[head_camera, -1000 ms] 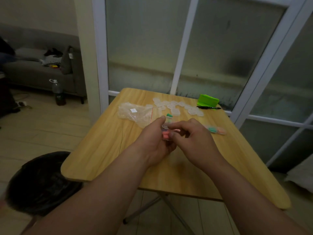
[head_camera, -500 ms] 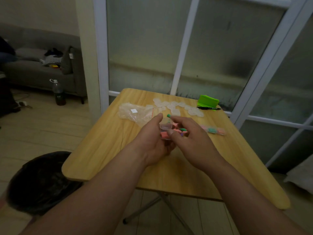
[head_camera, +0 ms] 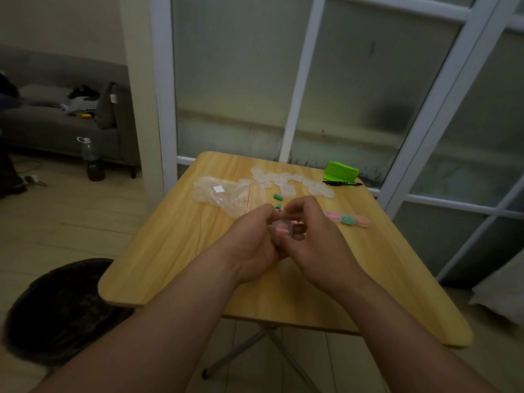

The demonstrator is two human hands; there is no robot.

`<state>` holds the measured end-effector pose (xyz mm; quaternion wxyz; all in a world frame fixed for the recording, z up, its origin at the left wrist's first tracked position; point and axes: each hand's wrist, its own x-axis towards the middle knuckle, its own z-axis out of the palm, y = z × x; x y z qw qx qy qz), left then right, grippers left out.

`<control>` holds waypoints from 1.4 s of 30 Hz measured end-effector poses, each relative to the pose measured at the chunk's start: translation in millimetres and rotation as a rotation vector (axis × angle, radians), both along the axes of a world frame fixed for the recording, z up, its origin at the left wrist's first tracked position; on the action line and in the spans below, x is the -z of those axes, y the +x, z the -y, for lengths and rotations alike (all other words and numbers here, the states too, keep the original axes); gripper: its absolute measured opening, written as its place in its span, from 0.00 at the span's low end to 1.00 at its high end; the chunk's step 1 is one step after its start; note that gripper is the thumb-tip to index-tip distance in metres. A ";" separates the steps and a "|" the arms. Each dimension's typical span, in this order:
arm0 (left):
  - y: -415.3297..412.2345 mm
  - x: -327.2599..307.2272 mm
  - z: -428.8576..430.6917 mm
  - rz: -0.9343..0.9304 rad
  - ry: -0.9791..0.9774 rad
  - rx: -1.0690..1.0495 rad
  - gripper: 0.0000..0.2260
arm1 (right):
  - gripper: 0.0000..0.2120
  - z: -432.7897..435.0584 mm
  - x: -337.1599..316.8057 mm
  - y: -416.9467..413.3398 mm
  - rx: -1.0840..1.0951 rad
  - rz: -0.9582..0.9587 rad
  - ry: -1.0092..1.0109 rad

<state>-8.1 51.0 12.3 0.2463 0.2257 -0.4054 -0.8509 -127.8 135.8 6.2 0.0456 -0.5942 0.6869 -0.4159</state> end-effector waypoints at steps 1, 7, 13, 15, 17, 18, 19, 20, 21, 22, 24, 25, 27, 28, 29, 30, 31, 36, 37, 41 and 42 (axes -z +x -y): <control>0.1 -0.1 -2.3 0.001 -0.024 0.017 0.19 | 0.23 -1.0 0.4 -2.0 -0.010 0.032 0.009; -8.5 2.9 -9.0 0.011 -0.032 -0.055 0.20 | 0.36 -10.2 5.1 -16.9 0.034 0.004 0.028; -27.3 2.2 -21.3 -0.020 -0.028 -0.115 0.16 | 0.23 -22.2 10.0 -24.4 0.175 -0.111 -0.023; -34.6 2.3 -25.4 -0.014 -0.057 -0.120 0.16 | 0.18 -24.8 10.4 -24.4 0.227 -0.143 -0.043; -42.3 3.5 -29.0 0.022 -0.112 -0.104 0.14 | 0.12 -27.4 9.0 -24.7 0.264 -0.163 -0.052; -45.7 3.7 -30.6 0.039 -0.135 -0.099 0.14 | 0.10 -28.6 8.5 -25.5 0.273 -0.166 -0.049; -49.2 3.8 -32.3 0.051 -0.153 -0.092 0.14 | 0.09 -30.3 7.7 -26.9 0.284 -0.166 -0.041; -51.6 3.7 -33.8 0.057 -0.167 -0.078 0.13 | 0.08 -31.9 6.8 -28.7 0.296 -0.161 -0.034; -53.5 2.4 -36.4 0.062 -0.180 -0.062 0.11 | 0.08 -33.6 6.5 -31.6 0.310 -0.150 -0.029; -56.2 1.3 -38.1 0.071 -0.185 -0.059 0.08 | 0.07 -35.1 6.1 -35.5 0.323 -0.127 -0.022; -59.4 -2.4 -39.1 0.063 -0.187 -0.120 0.06 | 0.07 -37.3 6.4 -47.3 0.344 -0.061 -0.020; -58.7 -6.0 -38.2 0.047 -0.184 -0.186 0.08 | 0.08 -38.1 7.3 -55.1 0.361 -0.030 -0.021; -56.7 -11.1 -27.8 0.014 -0.193 -0.329 0.07 | 0.09 -37.6 10.4 -73.3 0.430 0.010 0.010; -54.0 -13.2 -21.1 0.001 -0.194 -0.383 0.07 | 0.09 -37.0 12.9 -82.3 0.476 0.017 0.038; -50.5 -15.0 -14.9 -0.003 -0.192 -0.419 0.09 | 0.09 -35.8 15.9 -90.5 0.515 0.020 0.068; -47.8 -15.8 -9.3 -0.003 -0.185 -0.446 0.10 | 0.09 -34.3 19.0 -96.9 0.542 0.021 0.098; -45.6 -15.9 -4.4 -0.006 -0.177 -0.476 0.10 | 0.09 -31.7 22.0 -101.6 0.558 0.017 0.125; -40.8 -12.0 7.6 -0.018 -0.114 -0.533 0.08 | 0.08 -7.1 29.5 -109.9 0.595 -0.034 0.176; -40.0 -12.0 9.6 -0.016 -0.109 -0.530 0.08 | 0.08 -2.0 30.0 -110.0 0.594 -0.039 0.178; -37.7 -13.3 14.2 -0.042 -0.112 -0.542 0.08 | 0.07 8.8 34.5 -111.4 0.607 -0.066 0.182; -38.1 -13.2 15.2 -0.040 -0.113 -0.540 0.09 | 0.07 10.3 36.0 -111.9 0.611 -0.072 0.179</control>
